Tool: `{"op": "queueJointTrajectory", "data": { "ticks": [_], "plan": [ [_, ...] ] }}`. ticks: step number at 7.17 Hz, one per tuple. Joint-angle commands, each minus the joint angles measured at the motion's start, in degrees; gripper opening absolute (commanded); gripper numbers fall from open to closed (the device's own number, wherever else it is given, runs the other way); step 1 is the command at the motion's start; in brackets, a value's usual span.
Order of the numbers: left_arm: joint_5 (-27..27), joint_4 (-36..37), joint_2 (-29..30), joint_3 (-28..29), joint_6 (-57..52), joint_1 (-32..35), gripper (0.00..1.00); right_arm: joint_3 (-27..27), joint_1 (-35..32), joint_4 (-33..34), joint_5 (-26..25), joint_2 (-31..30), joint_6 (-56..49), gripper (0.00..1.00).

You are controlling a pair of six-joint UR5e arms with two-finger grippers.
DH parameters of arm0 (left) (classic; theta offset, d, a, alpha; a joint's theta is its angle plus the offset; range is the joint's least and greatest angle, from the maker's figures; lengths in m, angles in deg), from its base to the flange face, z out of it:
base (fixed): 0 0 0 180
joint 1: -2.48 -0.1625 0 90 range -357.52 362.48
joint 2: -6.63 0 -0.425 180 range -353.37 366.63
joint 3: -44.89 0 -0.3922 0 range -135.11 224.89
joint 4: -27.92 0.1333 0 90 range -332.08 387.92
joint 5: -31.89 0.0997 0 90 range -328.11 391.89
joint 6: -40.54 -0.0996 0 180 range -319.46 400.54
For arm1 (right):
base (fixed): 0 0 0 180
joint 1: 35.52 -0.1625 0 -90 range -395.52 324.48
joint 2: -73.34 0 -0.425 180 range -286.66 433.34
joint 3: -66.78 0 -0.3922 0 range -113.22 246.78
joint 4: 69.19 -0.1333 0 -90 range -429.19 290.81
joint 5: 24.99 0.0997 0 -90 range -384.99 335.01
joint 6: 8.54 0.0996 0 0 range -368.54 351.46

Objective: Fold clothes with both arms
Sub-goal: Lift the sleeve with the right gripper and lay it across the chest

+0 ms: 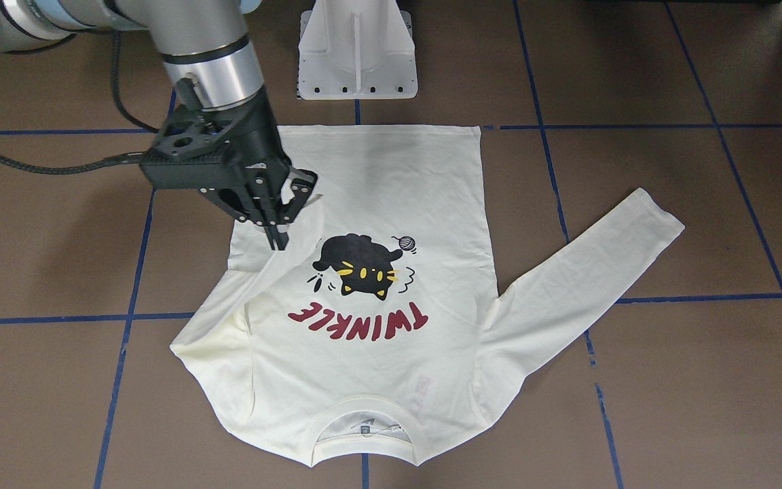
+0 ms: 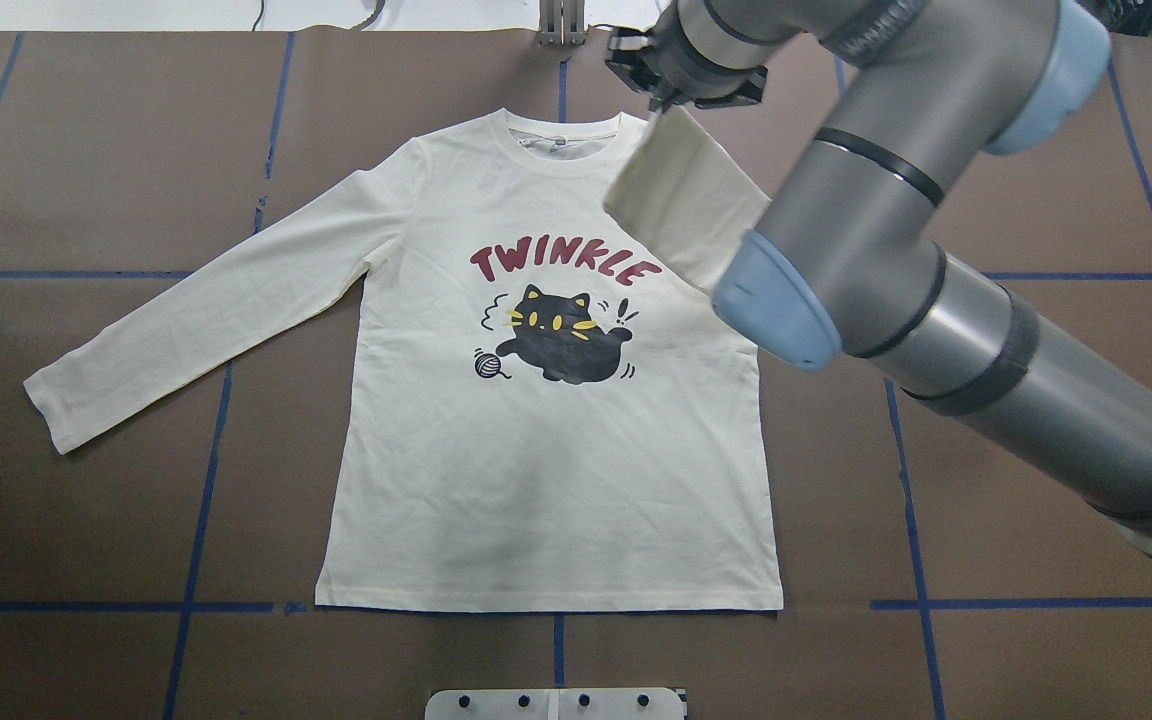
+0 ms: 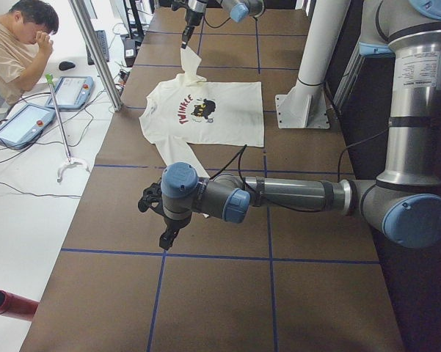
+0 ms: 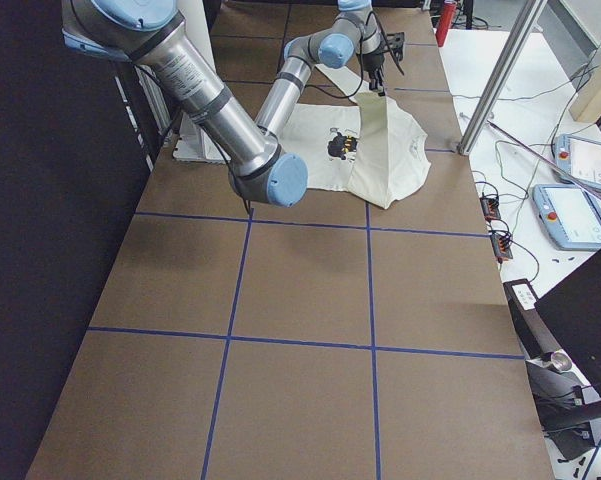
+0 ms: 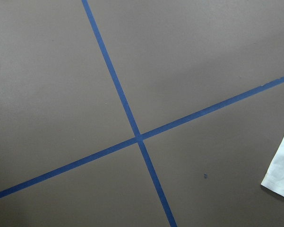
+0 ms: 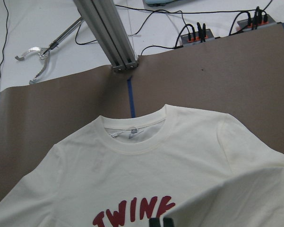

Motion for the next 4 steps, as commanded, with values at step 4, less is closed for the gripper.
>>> {"op": "queueJointTrajectory", "data": {
  "ticks": [4],
  "plan": [
    [0.0,0.1,-0.1,0.6,0.0,0.0,1.0,32.8,15.4,-20.5,-18.9,13.0,3.2,0.0]
  ]
}}
